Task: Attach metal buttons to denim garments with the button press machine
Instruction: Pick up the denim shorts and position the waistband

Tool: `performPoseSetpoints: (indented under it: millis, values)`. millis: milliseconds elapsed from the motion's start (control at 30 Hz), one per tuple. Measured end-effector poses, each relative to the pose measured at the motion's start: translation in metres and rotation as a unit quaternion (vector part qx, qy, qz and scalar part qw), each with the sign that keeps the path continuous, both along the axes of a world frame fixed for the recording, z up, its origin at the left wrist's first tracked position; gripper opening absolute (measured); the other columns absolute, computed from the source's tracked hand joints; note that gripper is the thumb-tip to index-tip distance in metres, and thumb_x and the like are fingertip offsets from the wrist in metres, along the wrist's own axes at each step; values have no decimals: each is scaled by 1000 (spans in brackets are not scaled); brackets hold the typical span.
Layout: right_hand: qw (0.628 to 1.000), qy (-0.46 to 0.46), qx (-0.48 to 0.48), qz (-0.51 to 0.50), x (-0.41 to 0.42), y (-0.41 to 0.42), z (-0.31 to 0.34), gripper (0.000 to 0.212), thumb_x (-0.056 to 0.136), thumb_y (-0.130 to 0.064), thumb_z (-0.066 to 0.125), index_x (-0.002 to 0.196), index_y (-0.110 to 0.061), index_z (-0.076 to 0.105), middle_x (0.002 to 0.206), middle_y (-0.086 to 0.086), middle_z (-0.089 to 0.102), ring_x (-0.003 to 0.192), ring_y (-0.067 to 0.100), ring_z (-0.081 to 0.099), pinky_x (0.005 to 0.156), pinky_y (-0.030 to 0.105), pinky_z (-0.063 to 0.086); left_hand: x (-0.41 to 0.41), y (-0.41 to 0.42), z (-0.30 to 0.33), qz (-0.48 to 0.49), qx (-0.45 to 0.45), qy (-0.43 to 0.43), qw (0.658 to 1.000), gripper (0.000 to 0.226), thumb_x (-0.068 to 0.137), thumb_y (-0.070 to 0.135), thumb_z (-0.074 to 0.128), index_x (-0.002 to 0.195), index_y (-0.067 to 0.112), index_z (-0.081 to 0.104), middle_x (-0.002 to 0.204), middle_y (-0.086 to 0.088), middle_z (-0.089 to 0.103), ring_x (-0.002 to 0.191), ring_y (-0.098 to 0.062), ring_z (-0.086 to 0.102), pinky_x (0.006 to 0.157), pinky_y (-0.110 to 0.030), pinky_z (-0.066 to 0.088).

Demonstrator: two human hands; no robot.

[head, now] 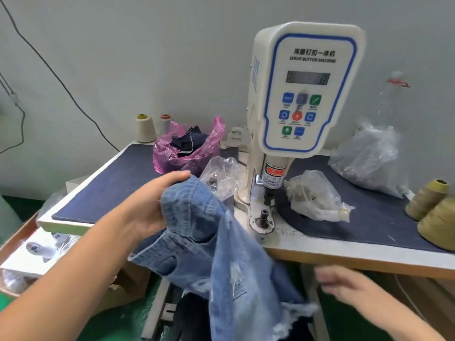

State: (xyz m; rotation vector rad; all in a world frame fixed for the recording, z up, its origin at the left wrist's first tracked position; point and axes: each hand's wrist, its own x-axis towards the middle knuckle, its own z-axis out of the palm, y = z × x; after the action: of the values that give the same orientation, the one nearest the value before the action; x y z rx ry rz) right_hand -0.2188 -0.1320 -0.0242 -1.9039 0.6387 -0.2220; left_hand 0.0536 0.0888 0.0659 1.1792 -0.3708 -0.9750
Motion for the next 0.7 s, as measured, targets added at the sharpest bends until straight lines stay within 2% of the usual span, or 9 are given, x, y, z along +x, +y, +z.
performPoseSetpoints:
  millis: [100,200,267,300,367,433,533,600,700]
  values:
    - [998,-67,5,17,17,20,47,30,82,-52,64,111,-51,59,117,-30,61,110,-12,55,89,12,42,-11,-22,-8,-18,77,-16,997,30,96,33,51,76,12,62,76,-10,67,61,-21,65,63,-29,53]
    - [992,-87,-38,78,58,66,57,83,53,-87,59,127,-69,25,123,-53,37,112,-30,35,84,4,36,-20,-37,-11,-32,89,-8,995,25,97,28,52,79,12,59,82,-11,60,68,-23,60,64,-29,52]
    - [991,-52,-87,82,83,83,46,88,62,-81,60,137,-57,21,121,-53,32,108,-27,36,88,12,38,-19,-39,-10,-58,76,-16,995,23,92,31,59,78,13,66,77,-7,61,66,-19,60,63,-24,50]
    - [991,-62,-92,75,95,85,45,69,74,-68,61,134,-45,37,119,-42,47,104,-18,46,89,20,44,-18,-40,-10,-86,68,-39,993,25,87,36,62,75,15,70,73,-4,64,63,-16,62,62,-22,51]
    - [993,-88,-81,25,110,78,47,21,91,-41,56,100,-24,64,95,-8,71,88,8,64,83,39,52,-14,-40,-9,-136,49,-101,984,30,81,49,62,76,22,75,74,1,69,66,-11,66,64,-21,53]
    - [994,-108,19,-21,113,64,45,19,93,-32,55,88,-19,69,88,-4,73,86,10,68,79,35,53,-9,-35,-16,-153,68,-178,970,32,79,56,59,87,29,75,87,6,73,79,-10,69,72,-23,53]
    - [963,-133,230,-42,109,52,38,16,94,-26,57,97,-20,71,96,-2,75,93,14,70,76,29,53,0,-20,-36,-245,151,-290,913,42,77,58,69,114,38,63,119,13,66,112,-9,62,94,-30,47]
    - [934,-152,316,-75,105,47,32,18,93,-21,58,104,-13,68,99,5,74,92,19,71,69,28,55,2,-11,-53,-313,207,-310,874,41,82,47,71,120,36,60,123,12,65,115,-12,61,98,-30,49]
    - [906,-167,369,-122,94,39,25,19,90,-18,60,105,-9,67,99,10,74,90,23,72,63,30,56,-1,-7,-66,-323,194,-285,882,30,93,29,63,122,30,59,123,4,67,113,-18,63,96,-34,51]
